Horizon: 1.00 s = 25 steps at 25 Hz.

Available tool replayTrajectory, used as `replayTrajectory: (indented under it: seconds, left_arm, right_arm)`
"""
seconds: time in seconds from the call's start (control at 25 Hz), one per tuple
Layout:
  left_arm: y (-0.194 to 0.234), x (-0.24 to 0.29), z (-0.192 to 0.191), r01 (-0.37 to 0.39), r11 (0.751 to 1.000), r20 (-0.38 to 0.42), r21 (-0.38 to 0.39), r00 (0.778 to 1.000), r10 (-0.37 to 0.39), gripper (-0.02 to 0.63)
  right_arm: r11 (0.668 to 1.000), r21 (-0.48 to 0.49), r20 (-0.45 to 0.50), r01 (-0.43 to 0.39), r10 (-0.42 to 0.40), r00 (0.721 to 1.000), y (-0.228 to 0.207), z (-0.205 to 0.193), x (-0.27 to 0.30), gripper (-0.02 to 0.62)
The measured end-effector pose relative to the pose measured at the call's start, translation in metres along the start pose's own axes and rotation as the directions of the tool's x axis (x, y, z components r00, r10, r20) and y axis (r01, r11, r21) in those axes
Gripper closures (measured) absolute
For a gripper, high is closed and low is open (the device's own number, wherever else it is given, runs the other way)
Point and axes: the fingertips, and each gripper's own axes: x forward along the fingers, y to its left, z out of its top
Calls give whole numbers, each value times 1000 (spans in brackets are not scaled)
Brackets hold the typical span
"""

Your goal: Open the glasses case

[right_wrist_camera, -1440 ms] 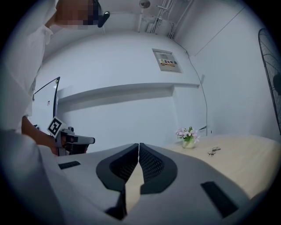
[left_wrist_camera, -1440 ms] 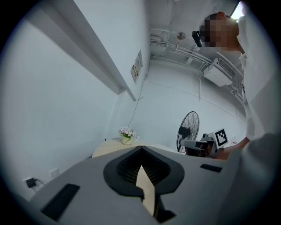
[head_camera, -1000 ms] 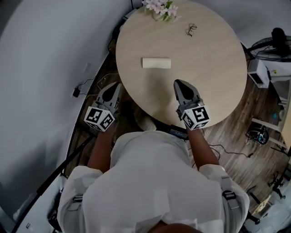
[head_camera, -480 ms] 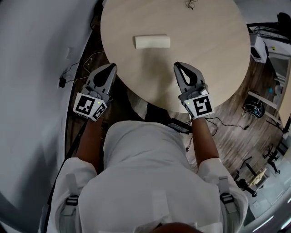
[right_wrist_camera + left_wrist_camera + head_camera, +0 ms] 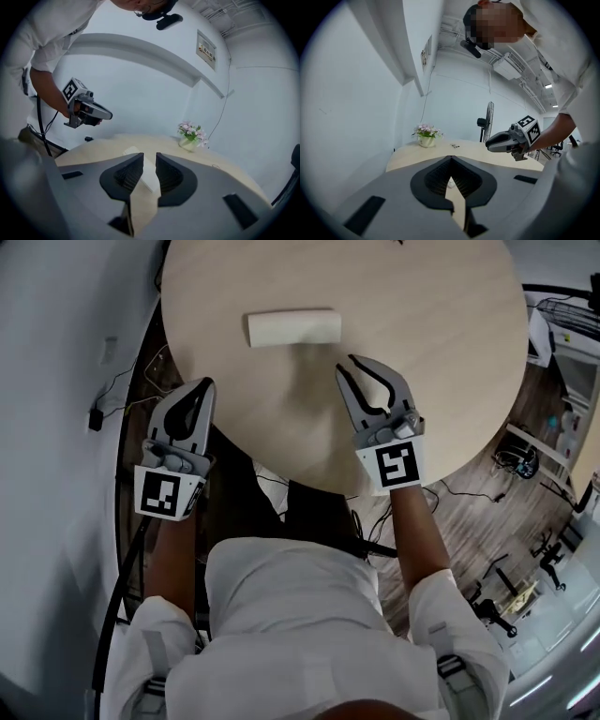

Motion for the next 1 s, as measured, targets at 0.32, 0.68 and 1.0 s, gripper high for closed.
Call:
replayTrajectory:
  seconds: [0.32,0.68,1.0]
  left_arm:
    - [-3,34,-29,22,989,-71,143,997,-12,594]
    - [-1,48,-45,-41,986,-7,162,999,43,594]
    - [-7,56,-36,-21,986,51,166,999,13,594]
  right_arm:
    - [928,-370,-100,-50,13,995,-4,-45,27,495]
    - [853,-520,-156,-47,-41,987,-3,-83,51,495]
    - [803,-594,-160,-44,-64,985,-12,-93,54,495]
